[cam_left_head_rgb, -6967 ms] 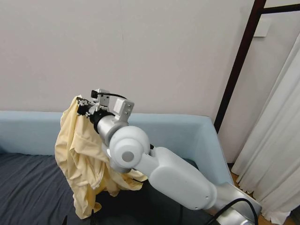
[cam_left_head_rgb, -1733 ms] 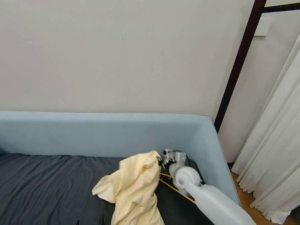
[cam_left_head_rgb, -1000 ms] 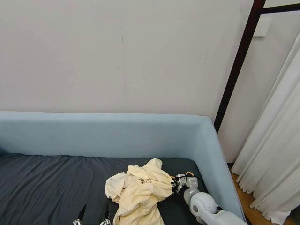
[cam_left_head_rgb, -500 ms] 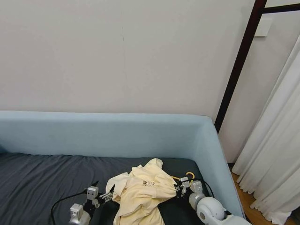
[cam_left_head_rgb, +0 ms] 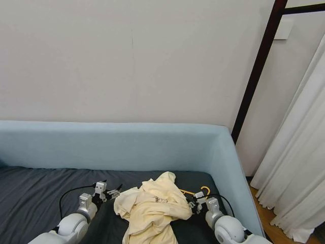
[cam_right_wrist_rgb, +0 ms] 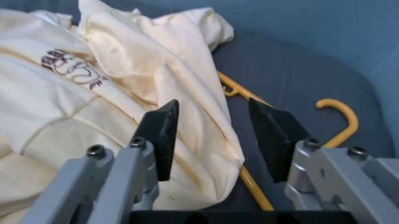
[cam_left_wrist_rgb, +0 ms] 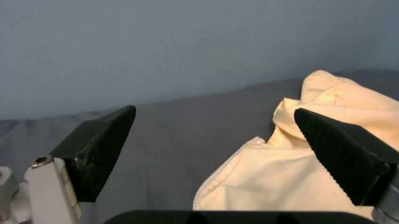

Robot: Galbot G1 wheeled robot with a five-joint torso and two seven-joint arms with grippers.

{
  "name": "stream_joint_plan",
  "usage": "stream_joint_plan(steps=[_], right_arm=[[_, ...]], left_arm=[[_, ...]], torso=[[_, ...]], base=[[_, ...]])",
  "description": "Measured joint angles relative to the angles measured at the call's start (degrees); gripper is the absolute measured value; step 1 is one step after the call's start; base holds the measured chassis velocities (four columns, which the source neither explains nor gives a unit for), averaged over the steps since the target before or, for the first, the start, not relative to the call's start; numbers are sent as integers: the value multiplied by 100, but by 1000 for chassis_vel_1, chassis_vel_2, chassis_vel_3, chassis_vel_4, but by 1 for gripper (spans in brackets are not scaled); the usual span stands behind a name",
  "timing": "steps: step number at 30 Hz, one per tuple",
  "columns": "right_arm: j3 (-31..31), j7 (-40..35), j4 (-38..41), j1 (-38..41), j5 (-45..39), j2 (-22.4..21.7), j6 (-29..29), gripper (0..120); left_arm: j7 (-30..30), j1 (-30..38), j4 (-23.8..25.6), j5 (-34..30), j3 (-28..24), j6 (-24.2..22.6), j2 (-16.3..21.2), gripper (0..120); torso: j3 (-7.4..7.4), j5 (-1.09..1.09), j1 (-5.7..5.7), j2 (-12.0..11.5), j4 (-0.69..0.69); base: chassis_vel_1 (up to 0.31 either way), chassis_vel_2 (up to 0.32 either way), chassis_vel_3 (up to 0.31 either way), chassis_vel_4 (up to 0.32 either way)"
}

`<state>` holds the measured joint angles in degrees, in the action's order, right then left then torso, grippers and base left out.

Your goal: Pick up the clothes from the sofa and hang them on the clothes hanger.

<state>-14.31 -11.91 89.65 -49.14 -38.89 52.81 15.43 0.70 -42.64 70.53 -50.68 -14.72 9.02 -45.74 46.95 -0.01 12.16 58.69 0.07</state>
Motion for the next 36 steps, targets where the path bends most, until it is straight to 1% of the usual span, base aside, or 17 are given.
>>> stream_joint_plan(steps=[2,3,4,5,7,8,11,12,13,15,17,18,22,23,26,32,36], right_arm=[[114,-1,196,-159,130,-51,-33,57],[114,-1,196,-159,130,-51,-33,57],[152,1,262,-222,190,-61,-47,62],[197,1,322,-280,231,-68,-60,67],[311,-12,406,-410,255,-69,-68,78],[311,-12,406,-410,255,-69,-68,78],[442,-48,423,-490,250,-100,-68,92],[442,-48,423,-490,250,-100,-68,92],[465,-62,432,-498,232,-128,-68,97],[490,-89,456,-500,192,-172,-63,100],[504,-136,485,-500,127,-193,-32,100],[504,-136,485,-500,127,-193,-32,100],[509,-181,498,-496,80,-238,-2,100],[509,-181,498,-496,80,-238,-2,100],[513,-197,490,-486,69,-267,4,100],[528,-218,457,-499,57,-297,18,100],[541,-217,456,-541,60,-317,21,100]], left_arm=[[14,318,-189,-121,-298,-135,-135,100],[14,318,-189,-121,-298,-135,-135,100],[60,491,-248,-193,-447,-245,-211,100],[130,658,-303,-243,-582,-409,-289,100],[285,1047,-478,-249,-875,-841,-502,99],[285,1047,-478,-249,-875,-841,-502,99],[563,1474,-703,-139,-1159,-1733,-800,98],[563,1474,-703,-139,-1159,-1733,-800,98],[578,1556,-779,-64,-1225,-1866,-872,98],[567,1727,-1075,199,-1342,-2027,-1100,99],[543,1864,-1397,401,-1422,-2182,-1325,99],[543,1864,-1397,401,-1422,-2182,-1325,99],[435,2060,-1983,645,-1465,-2291,-1763,99],[435,2060,-1983,645,-1465,-2291,-1763,99],[356,2131,-2208,676,-1471,-2399,-1956,99],[339,2079,-2455,817,-1428,-2562,-2136,95],[340,2050,-2555,861,-1365,-2589,-2173,95]], torso=[[0,3,0,0,2],[0,3,0,0,2],[0,2,0,0,3],[0,0,0,0,4],[0,2,0,0,4],[0,2,0,0,4],[0,-1,0,0,3],[0,-1,0,0,3],[0,1,0,0,3],[0,0,-1,0,2],[0,0,-1,0,2],[0,0,-1,0,2],[0,0,-1,0,2],[0,0,-1,0,2],[-1,1,0,0,4],[0,1,-1,0,1],[-1,1,-1,1,3]], base=[[0,0,0,0],[0,0,0,0],[0,0,0,0],[0,0,0,0],[0,0,0,0],[0,0,0,0],[0,0,0,0],[0,0,0,0],[0,0,0,0],[0,0,0,0],[0,0,0,0],[0,0,0,0],[0,0,0,0],[0,0,0,0],[0,0,0,0],[0,0,0,0],[0,0,0,0]])
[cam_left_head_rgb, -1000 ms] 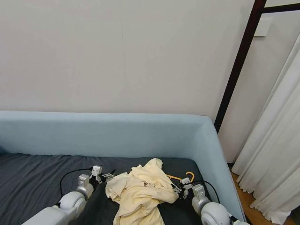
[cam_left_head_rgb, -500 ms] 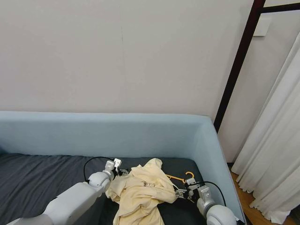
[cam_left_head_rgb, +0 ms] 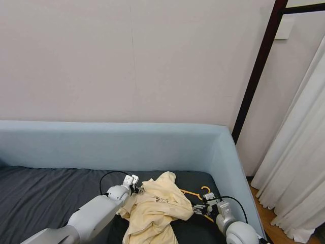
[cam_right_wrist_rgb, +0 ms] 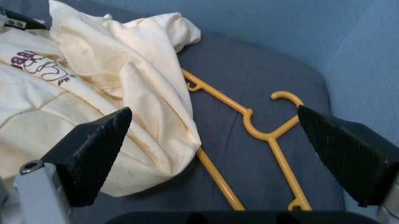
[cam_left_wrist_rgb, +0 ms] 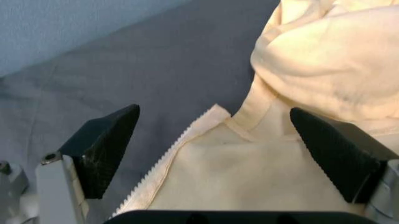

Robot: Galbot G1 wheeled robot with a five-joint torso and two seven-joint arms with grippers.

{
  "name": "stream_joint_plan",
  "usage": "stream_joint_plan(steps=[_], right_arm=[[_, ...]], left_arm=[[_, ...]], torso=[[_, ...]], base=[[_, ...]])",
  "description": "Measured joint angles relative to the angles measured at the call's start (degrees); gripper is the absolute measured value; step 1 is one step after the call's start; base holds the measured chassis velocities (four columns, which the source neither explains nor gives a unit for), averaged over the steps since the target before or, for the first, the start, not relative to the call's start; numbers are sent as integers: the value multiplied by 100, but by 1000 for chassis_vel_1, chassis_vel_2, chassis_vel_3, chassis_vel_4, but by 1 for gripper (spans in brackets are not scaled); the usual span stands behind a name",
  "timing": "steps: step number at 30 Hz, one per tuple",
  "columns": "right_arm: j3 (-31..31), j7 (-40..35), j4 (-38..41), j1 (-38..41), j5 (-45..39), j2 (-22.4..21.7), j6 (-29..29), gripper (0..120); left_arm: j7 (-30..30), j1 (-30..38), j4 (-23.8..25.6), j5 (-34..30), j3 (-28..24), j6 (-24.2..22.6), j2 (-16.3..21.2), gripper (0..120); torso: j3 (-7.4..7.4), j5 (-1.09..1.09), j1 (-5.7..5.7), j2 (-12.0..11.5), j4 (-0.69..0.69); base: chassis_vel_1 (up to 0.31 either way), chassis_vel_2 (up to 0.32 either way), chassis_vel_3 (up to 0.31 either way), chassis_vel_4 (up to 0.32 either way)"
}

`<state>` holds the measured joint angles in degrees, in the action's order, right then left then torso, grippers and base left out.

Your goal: Pick up the clothes from the sofa and hang them on the clothes hanger.

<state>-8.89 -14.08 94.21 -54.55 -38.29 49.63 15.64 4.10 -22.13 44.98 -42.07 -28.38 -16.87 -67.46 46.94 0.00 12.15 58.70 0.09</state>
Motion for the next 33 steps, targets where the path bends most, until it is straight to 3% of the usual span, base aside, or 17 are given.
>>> stream_joint_plan(steps=[7,16,22,30,33], right_arm=[[2,-4,0,-18,-32,-17,1,100],[-14,-61,-9,32,-176,-52,23,100],[-16,-59,37,-12,-167,-58,23,100],[-69,-25,49,9,-94,-34,20,100],[-70,2,67,-3,-48,-15,1,100]], left_arm=[[-50,-86,-255,75,120,49,-176,90],[-63,-183,-475,198,247,60,-250,52],[-31,-214,-462,195,301,84,-223,35],[52,-319,-118,199,310,159,-36,3],[69,-372,68,213,311,200,54,0]], torso=[[0,0,0,0,-1],[0,2,0,1,1],[-1,2,0,1,1],[0,0,0,0,-2],[0,0,0,0,-2]], base=[[0,0,0,0],[0,0,0,0],[0,0,0,0],[0,0,0,0],[0,0,0,0]])
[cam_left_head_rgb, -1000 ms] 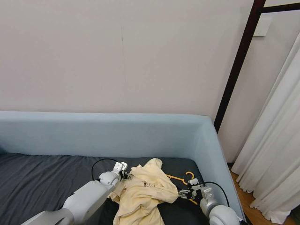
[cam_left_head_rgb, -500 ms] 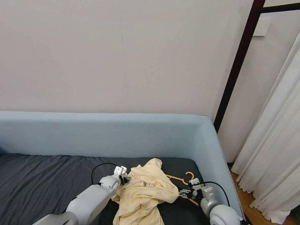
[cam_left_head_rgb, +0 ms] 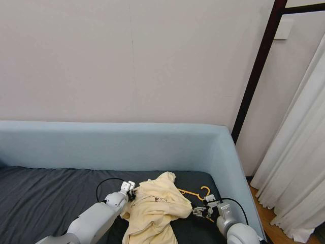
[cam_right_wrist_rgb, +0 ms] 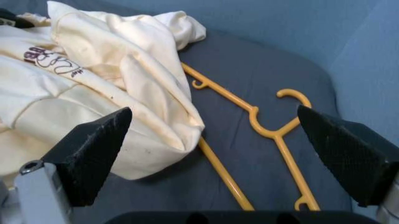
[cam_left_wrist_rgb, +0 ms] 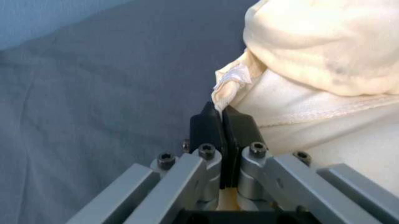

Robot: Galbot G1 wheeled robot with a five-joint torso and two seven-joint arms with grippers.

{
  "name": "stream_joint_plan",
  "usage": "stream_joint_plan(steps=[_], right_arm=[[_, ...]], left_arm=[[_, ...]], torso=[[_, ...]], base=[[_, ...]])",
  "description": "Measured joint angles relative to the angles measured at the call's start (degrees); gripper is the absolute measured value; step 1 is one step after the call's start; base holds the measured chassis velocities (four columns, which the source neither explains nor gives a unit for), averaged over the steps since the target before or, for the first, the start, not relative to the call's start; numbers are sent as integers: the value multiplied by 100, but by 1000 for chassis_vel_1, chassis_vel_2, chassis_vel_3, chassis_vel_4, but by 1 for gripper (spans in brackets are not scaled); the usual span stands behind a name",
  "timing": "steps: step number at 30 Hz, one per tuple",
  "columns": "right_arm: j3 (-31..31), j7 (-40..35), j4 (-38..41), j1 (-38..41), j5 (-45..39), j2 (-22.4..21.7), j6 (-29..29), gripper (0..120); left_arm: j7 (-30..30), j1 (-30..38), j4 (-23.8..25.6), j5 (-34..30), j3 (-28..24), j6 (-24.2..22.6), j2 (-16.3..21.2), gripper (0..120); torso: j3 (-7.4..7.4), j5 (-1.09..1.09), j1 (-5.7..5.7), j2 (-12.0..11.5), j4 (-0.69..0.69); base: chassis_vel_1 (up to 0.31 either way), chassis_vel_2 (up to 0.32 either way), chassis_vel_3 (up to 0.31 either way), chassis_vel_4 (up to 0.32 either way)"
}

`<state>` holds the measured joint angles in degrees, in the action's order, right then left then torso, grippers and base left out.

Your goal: Pick up the clothes from the sofa and hang them on the clothes hanger.

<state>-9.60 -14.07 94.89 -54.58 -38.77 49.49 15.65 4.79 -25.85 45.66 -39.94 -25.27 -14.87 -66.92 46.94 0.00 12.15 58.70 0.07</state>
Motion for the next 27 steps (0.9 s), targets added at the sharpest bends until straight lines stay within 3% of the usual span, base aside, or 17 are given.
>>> stream_joint_plan(steps=[6,8,10,14,15,19,20,22,24,27], right_arm=[[48,22,162,-83,10,64,-62,100],[61,65,256,-100,12,105,-125,100],[61,85,282,-100,17,118,-148,100],[33,137,400,-99,39,213,-201,100],[33,137,400,-99,39,213,-201,100],[0,161,445,-28,69,334,-259,100],[0,161,445,-28,69,334,-259,100],[-2,160,489,42,-30,424,-261,100],[-9,156,504,62,-74,451,-261,100],[-87,161,484,78,-73,566,-260,100]], left_arm=[[90,-158,605,-14,198,128,267,0],[194,-292,1250,-183,434,218,565,0],[229,-333,1492,-247,534,250,685,0],[293,-514,2775,-596,1047,378,1352,0],[293,-514,2775,-596,1047,378,1352,0],[262,-710,3930,-913,1574,548,1947,0],[262,-710,3930,-913,1574,548,1947,0],[192,-910,4440,-1079,1888,653,2206,0],[153,-1017,4560,-1095,2015,706,2294,0],[-12,-1778,4526,-841,2498,889,2602,0]], torso=[[0,1,0,0,2],[0,1,0,0,1],[0,2,0,0,2],[0,0,0,0,1],[0,0,0,0,1],[0,0,0,0,2],[0,0,0,0,2],[-1,0,0,0,2],[-1,1,0,0,3],[-1,-1,0,0,1]], base=[[0,0,0,0],[0,0,0,0],[0,0,0,0],[0,0,0,0],[0,0,0,0],[0,0,0,0],[0,0,0,0],[0,0,0,0],[0,0,0,0],[0,0,0,0]])
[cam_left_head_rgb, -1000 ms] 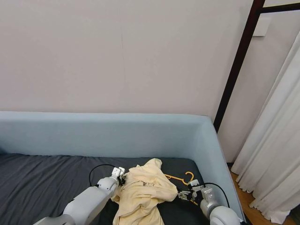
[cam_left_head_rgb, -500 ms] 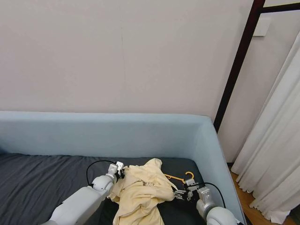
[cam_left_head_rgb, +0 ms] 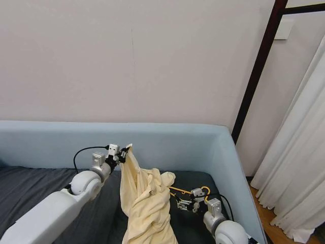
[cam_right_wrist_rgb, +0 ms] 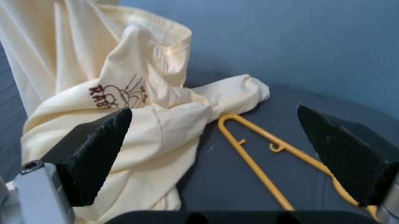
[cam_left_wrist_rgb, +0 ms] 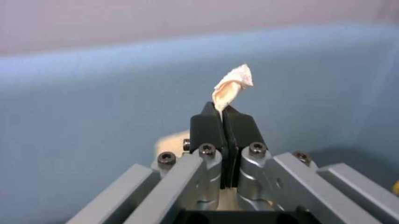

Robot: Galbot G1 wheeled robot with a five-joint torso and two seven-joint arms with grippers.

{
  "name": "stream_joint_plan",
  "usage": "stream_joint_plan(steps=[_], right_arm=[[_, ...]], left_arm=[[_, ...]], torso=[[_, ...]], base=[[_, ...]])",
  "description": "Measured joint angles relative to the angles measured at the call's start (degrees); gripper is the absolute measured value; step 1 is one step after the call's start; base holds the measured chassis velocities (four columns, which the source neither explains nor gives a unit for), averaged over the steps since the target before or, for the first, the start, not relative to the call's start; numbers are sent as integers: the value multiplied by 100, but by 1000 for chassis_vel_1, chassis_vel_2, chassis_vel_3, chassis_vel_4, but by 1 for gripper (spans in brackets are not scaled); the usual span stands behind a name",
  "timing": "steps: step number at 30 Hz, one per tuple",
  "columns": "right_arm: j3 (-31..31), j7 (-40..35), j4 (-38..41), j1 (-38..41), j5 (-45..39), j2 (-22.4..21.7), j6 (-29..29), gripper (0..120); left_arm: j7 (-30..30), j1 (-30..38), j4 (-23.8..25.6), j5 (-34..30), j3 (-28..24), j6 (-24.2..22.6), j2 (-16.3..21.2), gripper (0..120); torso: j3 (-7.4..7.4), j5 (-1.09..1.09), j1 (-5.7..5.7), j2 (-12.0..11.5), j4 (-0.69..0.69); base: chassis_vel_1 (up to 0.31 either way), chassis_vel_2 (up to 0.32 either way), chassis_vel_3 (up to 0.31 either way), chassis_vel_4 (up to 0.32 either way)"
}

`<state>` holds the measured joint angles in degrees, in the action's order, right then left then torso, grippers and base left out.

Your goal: Pick up the clothes from the sofa and hang them on the clothes hanger.

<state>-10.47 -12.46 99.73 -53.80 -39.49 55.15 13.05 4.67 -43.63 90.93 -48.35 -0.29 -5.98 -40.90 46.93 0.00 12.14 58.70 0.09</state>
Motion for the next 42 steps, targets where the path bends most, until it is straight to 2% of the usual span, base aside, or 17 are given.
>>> stream_joint_plan(steps=[1,2,4,5,6,13,18,21,25,30,35,38,39,42], right_arm=[[-16,1,-20,-24,35,47,0,100],[-16,1,-20,-24,35,47,0,100],[13,3,-9,-112,110,96,8,100],[129,-8,52,-244,163,105,27,100],[193,-15,100,-335,201,105,34,100],[575,-47,469,-837,352,93,73,100],[379,-32,581,-864,343,36,69,100],[-60,8,282,-491,284,226,-69,100],[-331,18,-114,-110,218,456,-132,100],[-857,-136,-730,638,-60,977,-16,100],[-1071,-207,-1056,945,-191,1285,-3,100],[-1433,-163,-1375,1318,-332,1661,-54,100],[-1433,-163,-1375,1318,-332,1661,-54,100],[-1711,-416,-1857,1713,-126,2046,64,100]], left_arm=[[-13,-333,-200,303,135,144,46,0],[-13,-333,-200,303,135,144,46,0],[-25,-702,-450,663,270,370,58,0],[-23,-858,-562,785,313,485,26,0],[-25,-984,-572,833,362,547,-9,0],[89,-1198,-430,823,556,732,-230,0],[184,-1423,-298,711,722,878,-298,0],[192,-1644,-415,820,791,1091,-379,0],[194,-1826,-627,931,874,1248,-470,0],[200,-2335,-860,1109,1175,1484,-686,0],[202,-2522,-859,1223,1292,1535,-847,0],[215,-2654,-793,1330,1356,1580,-993,0],[215,-2654,-793,1330,1356,1580,-993,0],[220,-2749,-676,1395,1368,1605,-1060,0]], torso=[[1,5,0,0,-2],[1,5,0,0,-2],[1,6,0,-1,-12],[1,2,0,-1,-7],[0,3,0,0,-1],[1,1,0,-1,3],[1,0,0,0,3],[0,-1,0,0,1],[0,2,0,-1,-1],[1,1,0,-1,-2],[1,2,0,0,0],[1,2,0,0,1],[1,2,0,0,1],[1,1,0,-1,0]], base=[[0,0,0,0],[0,0,0,0],[0,0,0,0],[0,0,0,0],[0,0,0,0],[0,0,0,0],[0,0,0,0],[0,0,0,0],[0,0,0,0],[0,0,0,0],[0,0,0,0],[0,0,0,0],[0,0,0,0],[0,0,0,0]])
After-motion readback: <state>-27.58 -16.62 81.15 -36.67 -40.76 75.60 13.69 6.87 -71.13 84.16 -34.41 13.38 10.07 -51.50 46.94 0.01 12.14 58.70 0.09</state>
